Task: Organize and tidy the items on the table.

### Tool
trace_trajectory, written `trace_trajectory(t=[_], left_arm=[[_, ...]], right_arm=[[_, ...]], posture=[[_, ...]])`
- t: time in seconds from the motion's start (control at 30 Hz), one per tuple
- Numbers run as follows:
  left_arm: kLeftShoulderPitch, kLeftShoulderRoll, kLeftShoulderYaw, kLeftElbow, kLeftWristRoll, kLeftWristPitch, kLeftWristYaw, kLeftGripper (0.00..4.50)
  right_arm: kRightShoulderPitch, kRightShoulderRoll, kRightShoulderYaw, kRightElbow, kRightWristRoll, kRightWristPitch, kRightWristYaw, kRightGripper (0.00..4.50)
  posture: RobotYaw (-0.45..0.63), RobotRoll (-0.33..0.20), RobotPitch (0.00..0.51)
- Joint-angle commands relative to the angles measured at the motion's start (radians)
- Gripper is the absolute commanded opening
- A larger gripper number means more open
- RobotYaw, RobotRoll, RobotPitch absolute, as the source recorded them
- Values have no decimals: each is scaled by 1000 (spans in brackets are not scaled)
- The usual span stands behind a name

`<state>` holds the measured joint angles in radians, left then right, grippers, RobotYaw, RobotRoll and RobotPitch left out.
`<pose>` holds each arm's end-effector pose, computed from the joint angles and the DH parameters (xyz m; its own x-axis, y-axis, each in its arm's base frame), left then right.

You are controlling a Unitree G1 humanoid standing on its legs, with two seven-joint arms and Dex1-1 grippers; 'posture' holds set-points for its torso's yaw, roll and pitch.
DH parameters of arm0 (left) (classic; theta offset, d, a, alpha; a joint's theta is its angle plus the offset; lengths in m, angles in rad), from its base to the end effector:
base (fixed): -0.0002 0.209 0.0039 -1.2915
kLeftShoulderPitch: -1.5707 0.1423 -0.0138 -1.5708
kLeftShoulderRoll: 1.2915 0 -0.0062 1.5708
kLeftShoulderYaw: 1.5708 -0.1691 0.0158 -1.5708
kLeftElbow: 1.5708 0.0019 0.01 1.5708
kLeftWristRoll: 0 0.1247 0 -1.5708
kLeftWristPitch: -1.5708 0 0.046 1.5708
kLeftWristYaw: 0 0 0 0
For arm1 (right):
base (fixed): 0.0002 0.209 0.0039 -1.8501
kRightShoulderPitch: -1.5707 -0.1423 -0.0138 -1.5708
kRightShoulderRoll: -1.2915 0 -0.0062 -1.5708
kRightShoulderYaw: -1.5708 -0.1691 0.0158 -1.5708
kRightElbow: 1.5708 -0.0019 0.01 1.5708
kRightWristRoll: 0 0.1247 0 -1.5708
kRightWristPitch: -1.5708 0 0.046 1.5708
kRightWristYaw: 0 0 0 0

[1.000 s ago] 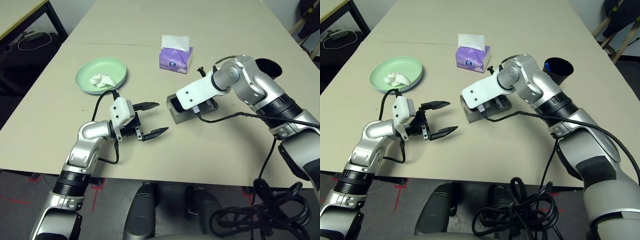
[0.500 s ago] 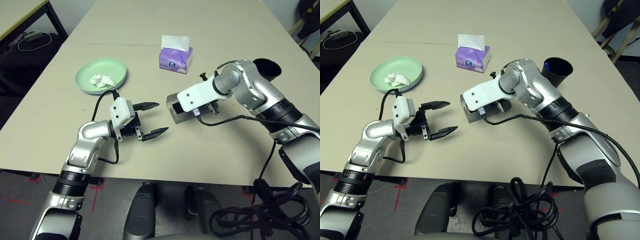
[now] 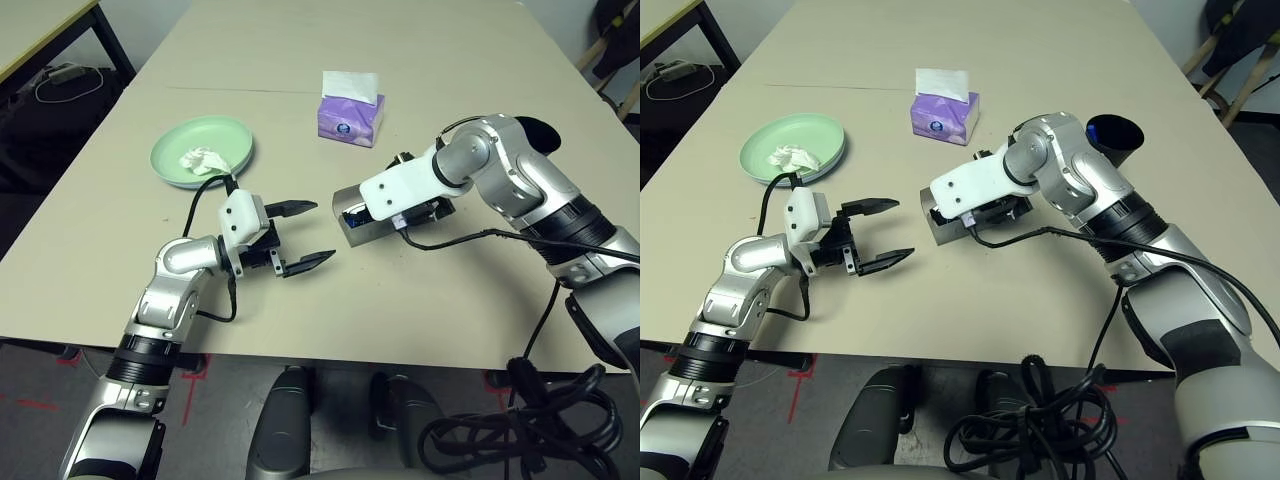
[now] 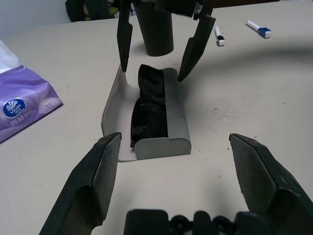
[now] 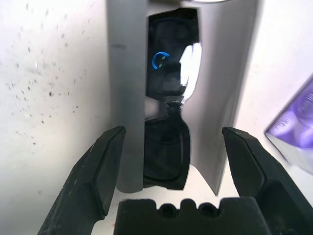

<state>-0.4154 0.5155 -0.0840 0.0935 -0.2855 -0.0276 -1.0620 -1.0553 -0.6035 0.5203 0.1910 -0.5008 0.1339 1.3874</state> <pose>0.2550 0.2046 0.1511 0.3991 -0.9137 -0.0767 0.8580 0.3426 0.3828 0.2947 -0.1261 0.2635 0.4712 0.3672 -0.8020 -0.7140 -0.3751 -0.5912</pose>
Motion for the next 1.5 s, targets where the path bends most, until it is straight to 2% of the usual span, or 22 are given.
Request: trace_trajectory(t=[0.03, 0.13, 0.23, 0.4, 0.47, 0.6, 0.83, 0.97, 1.17, 1.5], left_arm=[[-21, 9, -5, 41, 10, -23, -26, 4500], [-42, 7, -1, 75, 9, -33, -32, 4500], [-62, 2, 7, 107, 5, -45, -33, 4500], [-85, -4, 12, 157, 4, -61, -36, 4500], [-103, -16, 15, 184, 2, -59, -30, 4500], [-130, -45, 26, 239, 9, -81, -9, 4500], [-185, -98, 34, 354, 23, -139, 9, 4500], [-200, -103, 26, 404, 34, -177, -15, 4500], [-215, -100, 31, 460, 31, -218, -55, 4500], [-275, -104, 45, 579, 31, -253, -100, 4500]], right_arm=[[48, -22, -60, -102, 52, 144, 47, 4458], [97, -29, -119, -188, 85, 306, 39, 4458], [178, -10, -219, -263, 177, 437, -7, 4458], [360, 68, -434, -324, 390, 468, -135, 4458], [451, 115, -523, -307, 462, 435, -215, 4458], [554, 182, -607, -218, 556, 292, -331, 4458], [636, 286, -723, 8, 700, -43, -456, 4458], [670, 278, -743, 143, 766, -228, -394, 4458], [705, 228, -722, 274, 799, -386, -286, 4458], [803, 167, -728, 146, 875, -360, -272, 4458]], posture=[[169, 0, 112], [153, 0, 110], [135, 0, 107], [105, 0, 110], [99, 0, 113], [106, 0, 120], [139, 0, 129], [146, 0, 129], [147, 0, 128], [117, 0, 128]])
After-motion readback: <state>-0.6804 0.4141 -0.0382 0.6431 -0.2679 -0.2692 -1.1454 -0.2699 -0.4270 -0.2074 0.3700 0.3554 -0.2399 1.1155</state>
